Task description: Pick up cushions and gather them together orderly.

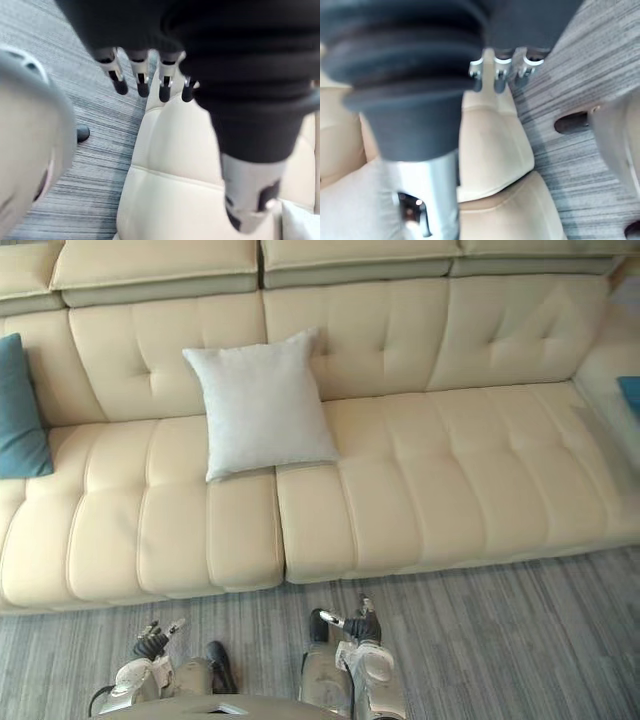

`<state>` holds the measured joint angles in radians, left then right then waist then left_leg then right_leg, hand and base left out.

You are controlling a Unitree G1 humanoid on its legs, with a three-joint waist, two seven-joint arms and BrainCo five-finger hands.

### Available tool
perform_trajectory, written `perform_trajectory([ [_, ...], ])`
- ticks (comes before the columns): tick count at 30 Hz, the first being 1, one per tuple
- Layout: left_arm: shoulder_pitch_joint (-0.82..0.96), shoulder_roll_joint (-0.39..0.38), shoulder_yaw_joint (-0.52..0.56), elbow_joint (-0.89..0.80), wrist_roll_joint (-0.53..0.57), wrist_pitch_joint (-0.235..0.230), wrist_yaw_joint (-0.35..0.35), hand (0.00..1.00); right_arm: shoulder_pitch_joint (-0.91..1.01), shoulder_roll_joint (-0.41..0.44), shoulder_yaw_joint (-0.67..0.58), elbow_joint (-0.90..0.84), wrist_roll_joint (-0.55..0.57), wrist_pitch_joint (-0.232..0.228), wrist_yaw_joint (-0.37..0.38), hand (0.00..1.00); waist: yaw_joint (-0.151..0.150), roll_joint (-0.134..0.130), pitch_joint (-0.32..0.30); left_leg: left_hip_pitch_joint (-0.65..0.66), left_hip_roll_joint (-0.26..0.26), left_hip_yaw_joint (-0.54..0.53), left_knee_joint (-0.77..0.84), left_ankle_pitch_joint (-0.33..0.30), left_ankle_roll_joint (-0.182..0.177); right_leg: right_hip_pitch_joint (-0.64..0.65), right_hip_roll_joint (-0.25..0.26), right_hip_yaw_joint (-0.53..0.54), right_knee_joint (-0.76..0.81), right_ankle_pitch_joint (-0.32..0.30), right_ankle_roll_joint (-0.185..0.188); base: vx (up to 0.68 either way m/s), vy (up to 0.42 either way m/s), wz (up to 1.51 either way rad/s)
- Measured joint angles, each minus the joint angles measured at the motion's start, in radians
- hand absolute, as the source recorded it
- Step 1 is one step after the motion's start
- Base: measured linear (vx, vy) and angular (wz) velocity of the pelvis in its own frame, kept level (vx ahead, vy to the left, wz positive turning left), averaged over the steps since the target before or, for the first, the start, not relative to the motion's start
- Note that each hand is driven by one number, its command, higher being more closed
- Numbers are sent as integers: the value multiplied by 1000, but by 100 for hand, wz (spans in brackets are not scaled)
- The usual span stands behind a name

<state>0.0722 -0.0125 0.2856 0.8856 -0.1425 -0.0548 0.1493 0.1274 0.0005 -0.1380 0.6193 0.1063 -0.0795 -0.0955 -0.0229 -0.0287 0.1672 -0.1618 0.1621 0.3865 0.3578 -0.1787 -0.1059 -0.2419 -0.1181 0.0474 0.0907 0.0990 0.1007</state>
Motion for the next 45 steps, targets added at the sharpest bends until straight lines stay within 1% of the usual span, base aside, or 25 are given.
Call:
perform_trajectory([
  [1,1,5,12,7,2,2,4,0,-6,-1,0,16,-24,1,0,0,6,-6,-2,0,11,34,49,-33,9,4,5,19,-14,20,-5,-147,104,-76],
  [2,2,12,32,9,7,6,5,0,-7,-1,11,34,-35,5,-1,0,7,-35,-11,-1,-7,54,64,-37,46,2,-2,43,-43,44,-2,-204,95,-76],
  [3,5,13,41,8,11,9,7,0,-17,-1,13,41,-35,10,0,0,18,-28,-21,1,-5,52,47,-30,61,11,-5,29,-75,23,-15,-166,81,-65],
  [4,-2,5,54,12,31,13,12,0,-40,-4,8,63,-36,19,-1,0,18,8,2,13,52,80,38,-13,72,-42,-13,-97,159,-81,-92,-154,89,-42],
  [6,8,26,43,30,50,17,19,0,-29,11,12,94,-37,21,0,0,22,-4,-8,52,61,76,9,13,72,-68,-38,-159,528,-177,-75,-64,72,-5],
  [9,47,45,45,32,48,27,19,0,-39,21,15,193,-59,21,2,0,29,-48,-41,77,52,67,-70,82,55,67,-80,-232,614,-281,-37,-107,-124,16],
  [10,51,46,49,31,41,27,20,0,-46,21,15,206,-68,22,1,0,31,-54,-50,74,51,66,-80,98,52,84,-90,-239,594,-279,-33,-72,-245,-11],
  [11,43,59,53,35,34,28,22,0,-75,18,17,238,-76,28,0,0,50,-73,-72,37,32,54,-95,141,40,116,-81,-222,454,-279,7,-94,-263,-37],
  [13,26,46,53,57,25,35,22,0,-117,-13,18,264,-76,34,-1,0,59,-47,-83,-1,46,-2,-142,188,30,176,-17,-221,223,-271,0,-140,-299,-43],
  [15,-4,17,24,89,5,39,23,0,-160,-66,18,274,-75,36,-6,0,48,28,-40,-25,63,-63,-177,228,7,232,38,-222,39,-201,-12,-217,-186,-18],
  [19,15,11,0,91,-8,40,23,0,-146,-109,15,301,-75,40,-17,0,58,52,-32,58,54,-113,-263,248,-22,245,57,-160,10,-176,-25,-200,-30,-45],
  [23,15,13,-6,91,-9,39,20,0,-132,-108,-9,300,-74,39,-18,0,57,34,-35,80,16,-121,-268,178,-46,173,51,-22,5,-168,-36,-161,62,-101],
  [24,13,7,9,91,-8,36,20,0,-122,-107,-35,300,-74,40,-18,0,64,40,-38,84,-24,-203,-177,110,-12,151,56,46,-1,-161,-39,-83,153,-153],
  [26,21,12,10,107,-8,35,19,0,-100,-105,-62,300,-73,40,-17,0,58,47,-46,113,-61,-242,-173,4,-11,144,71,140,-30,-136,-36,-57,133,-148],
  [27,24,14,9,109,-8,35,19,0,-83,-102,-67,302,-73,41,-17,0,56,49,-49,114,-74,-241,-187,-2,-9,142,69,164,-47,-122,-41,-34,127,-125],
  [28,25,22,8,110,-8,35,18,0,-48,-90,-83,302,-72,44,-17,0,42,20,-62,124,-85,-213,-212,-3,-7,139,60,192,-81,-91,-44,-7,116,-104],
  [31,19,31,7,116,-8,37,18,0,-9,-64,-123,314,-62,64,-18,0,26,2,-59,150,-88,-141,-231,-3,-6,124,54,219,-111,-34,-46,50,56,-83],
  [33,14,31,6,118,8,43,18,0,-4,-59,-144,312,-39,64,-18,0,16,3,-59,184,-83,-101,-232,-9,-1,115,69,240,-98,1,-26,92,5,-87],
  [35,13,24,-14,116,40,46,16,0,-10,-67,-162,309,-6,61,-17,0,20,28,-47,214,-58,-40,-207,-23,0,85,118,265,-52,9,-16,109,-10,-110],
  [36,10,20,-12,115,41,46,16,0,-19,-69,-162,309,-1,61,-17,0,24,33,-44,215,-52,-30,-199,-24,2,68,131,249,-39,16,-22,90,-34,-147],
  [37,9,14,-8,116,43,47,17,0,-38,-63,-158,309,6,57,-16,0,29,44,-43,210,-36,-22,-182,-26,10,36,163,155,-32,58,-68,106,-93,-182],
  [38,10,17,-10,116,48,46,17,0,-59,-50,-156,309,6,50,-17,0,40,50,-38,218,-11,44,-170,-22,25,27,155,-30,-50,33,-160,80,-86,-176],
  [40,-4,10,-34,115,49,46,18,0,-78,-60,-164,317,5,56,-18,0,34,62,-21,255,-10,106,-192,-18,22,14,96,-283,1,-46,-164,72,-46,-127],
  [41,-3,16,-53,116,49,45,17,0,-74,-59,-181,320,7,54,-17,0,28,66,-18,280,-19,132,-208,-20,17,11,75,-347,21,-18,-153,93,4,-111],
  [45,-29,25,-92,129,50,44,16,0,-97,-92,-192,347,6,57,-19,0,2,96,-4,307,-15,144,-240,-11,-6,-37,113,-281,70,-46,-140,80,-5,-70],
])
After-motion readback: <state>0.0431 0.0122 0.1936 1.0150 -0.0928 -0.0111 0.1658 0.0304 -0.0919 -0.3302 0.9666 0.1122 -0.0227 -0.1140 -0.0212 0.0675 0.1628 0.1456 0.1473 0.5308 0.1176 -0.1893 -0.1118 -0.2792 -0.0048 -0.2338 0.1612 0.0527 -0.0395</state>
